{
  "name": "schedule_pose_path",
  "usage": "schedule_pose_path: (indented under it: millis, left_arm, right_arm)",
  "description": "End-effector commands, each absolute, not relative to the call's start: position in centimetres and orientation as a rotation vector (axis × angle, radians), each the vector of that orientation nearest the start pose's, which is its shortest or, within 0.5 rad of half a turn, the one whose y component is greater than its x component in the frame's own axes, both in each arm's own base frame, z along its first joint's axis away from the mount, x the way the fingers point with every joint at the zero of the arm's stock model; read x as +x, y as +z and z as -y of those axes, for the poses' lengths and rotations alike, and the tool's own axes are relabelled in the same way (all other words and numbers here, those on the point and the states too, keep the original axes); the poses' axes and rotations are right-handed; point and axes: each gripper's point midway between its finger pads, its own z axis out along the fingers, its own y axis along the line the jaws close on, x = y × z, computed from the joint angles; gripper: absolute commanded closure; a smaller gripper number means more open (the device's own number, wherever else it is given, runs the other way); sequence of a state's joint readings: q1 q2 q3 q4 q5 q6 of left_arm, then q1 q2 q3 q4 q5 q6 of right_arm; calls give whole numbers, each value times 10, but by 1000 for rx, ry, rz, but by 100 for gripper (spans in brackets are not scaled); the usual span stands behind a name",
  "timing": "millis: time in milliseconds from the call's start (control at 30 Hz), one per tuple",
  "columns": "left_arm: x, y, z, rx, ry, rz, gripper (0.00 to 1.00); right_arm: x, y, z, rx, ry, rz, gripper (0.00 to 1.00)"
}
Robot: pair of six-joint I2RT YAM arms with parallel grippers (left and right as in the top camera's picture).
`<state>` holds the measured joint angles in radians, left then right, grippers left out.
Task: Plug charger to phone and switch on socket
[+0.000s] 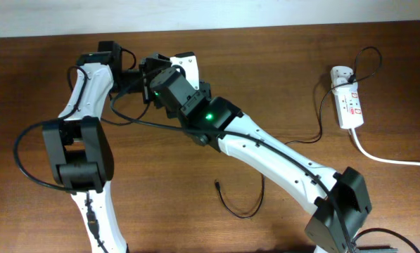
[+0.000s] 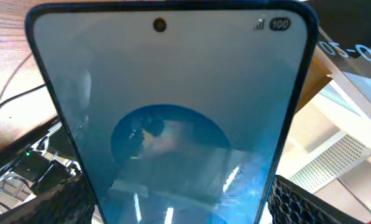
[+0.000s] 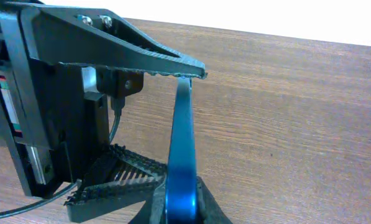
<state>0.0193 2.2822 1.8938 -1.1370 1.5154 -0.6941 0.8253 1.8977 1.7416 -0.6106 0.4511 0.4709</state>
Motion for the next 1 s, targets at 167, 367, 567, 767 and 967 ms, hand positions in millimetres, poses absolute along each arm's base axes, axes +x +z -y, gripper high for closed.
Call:
schedule_pose_path:
  millis: [167, 367, 567, 767, 967]
  left_arm:
    - [452, 202, 162, -837, -2430, -2467, 4]
    - [452, 196, 162, -853, -2375, -2501, 1]
    - [452, 197, 162, -853, -2383, -2497, 1]
    - [452, 199, 162, -1012, -2430, -2504, 0]
    - [452, 199, 162, -1139, -2444, -2517, 9]
  right_arm:
    - [421, 247, -314, 42, 108, -2154, 96]
    - [430, 275, -291, 498, 303, -2045, 96]
    - [425, 298, -284, 1063, 669, -1844, 96]
    - [419, 288, -298, 1318, 870, -1819, 96]
    - [409, 263, -291, 1484, 828, -1817, 96]
